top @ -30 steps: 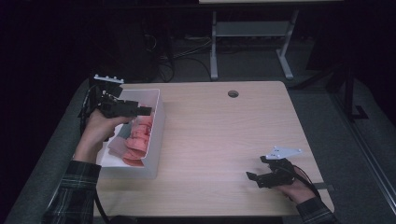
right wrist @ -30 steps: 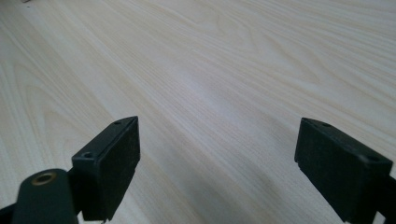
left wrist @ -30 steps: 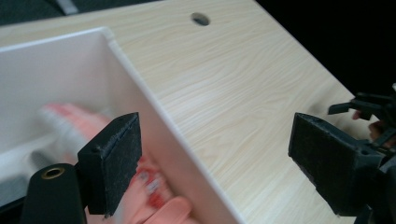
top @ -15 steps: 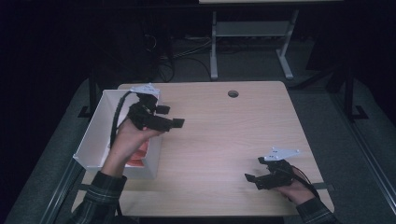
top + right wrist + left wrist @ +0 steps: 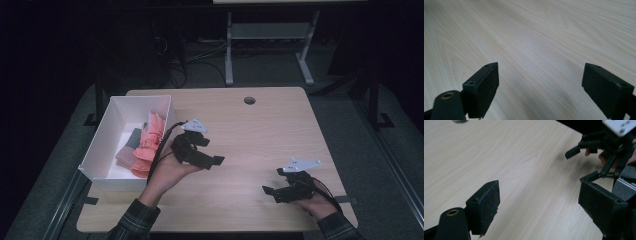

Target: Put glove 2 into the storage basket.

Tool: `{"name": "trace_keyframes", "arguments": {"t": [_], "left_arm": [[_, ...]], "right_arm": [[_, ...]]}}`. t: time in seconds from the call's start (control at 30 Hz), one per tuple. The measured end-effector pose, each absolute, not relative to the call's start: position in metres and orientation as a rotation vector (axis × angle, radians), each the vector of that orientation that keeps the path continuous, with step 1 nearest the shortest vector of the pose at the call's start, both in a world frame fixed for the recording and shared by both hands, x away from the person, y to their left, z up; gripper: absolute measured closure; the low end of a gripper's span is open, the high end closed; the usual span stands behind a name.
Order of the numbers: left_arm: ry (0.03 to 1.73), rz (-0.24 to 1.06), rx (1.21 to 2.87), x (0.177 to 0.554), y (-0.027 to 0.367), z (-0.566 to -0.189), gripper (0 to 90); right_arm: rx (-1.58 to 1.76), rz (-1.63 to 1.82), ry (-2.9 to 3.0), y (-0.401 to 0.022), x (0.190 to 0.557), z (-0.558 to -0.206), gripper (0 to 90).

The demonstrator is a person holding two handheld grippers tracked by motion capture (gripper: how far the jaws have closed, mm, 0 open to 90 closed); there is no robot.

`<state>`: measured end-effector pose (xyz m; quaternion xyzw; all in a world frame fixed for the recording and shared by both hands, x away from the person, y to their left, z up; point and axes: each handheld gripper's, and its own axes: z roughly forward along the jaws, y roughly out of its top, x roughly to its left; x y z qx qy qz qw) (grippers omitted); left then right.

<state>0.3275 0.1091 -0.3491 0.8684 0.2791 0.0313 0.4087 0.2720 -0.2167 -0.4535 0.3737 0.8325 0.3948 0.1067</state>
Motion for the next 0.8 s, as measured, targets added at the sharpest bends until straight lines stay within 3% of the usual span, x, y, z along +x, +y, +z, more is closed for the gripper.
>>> {"name": "trace_keyframes", "arguments": {"t": [0.4, 0.53, 0.63, 0.8], "left_arm": [[0.678, 0.034, 2.243, 0.315, 0.096, -0.4, 17.0], [0.647, 0.127, 2.321, 0.312, 0.097, -0.414, 17.0], [0.649, 0.075, 2.312, 0.311, 0.097, -0.423, 16.9], [0.627, 0.102, 2.351, 0.31, 0.096, -0.429, 16.5]], "right_arm": [[1.099, 1.144, 2.46, -0.215, 0.272, -0.455, 14.1], [1.098, 1.136, 2.461, -0.215, 0.272, -0.456, 14.0], [1.107, 1.128, 2.462, -0.213, 0.272, -0.457, 14.0], [1.097, 1.126, 2.465, -0.213, 0.272, -0.457, 14.0]]}}
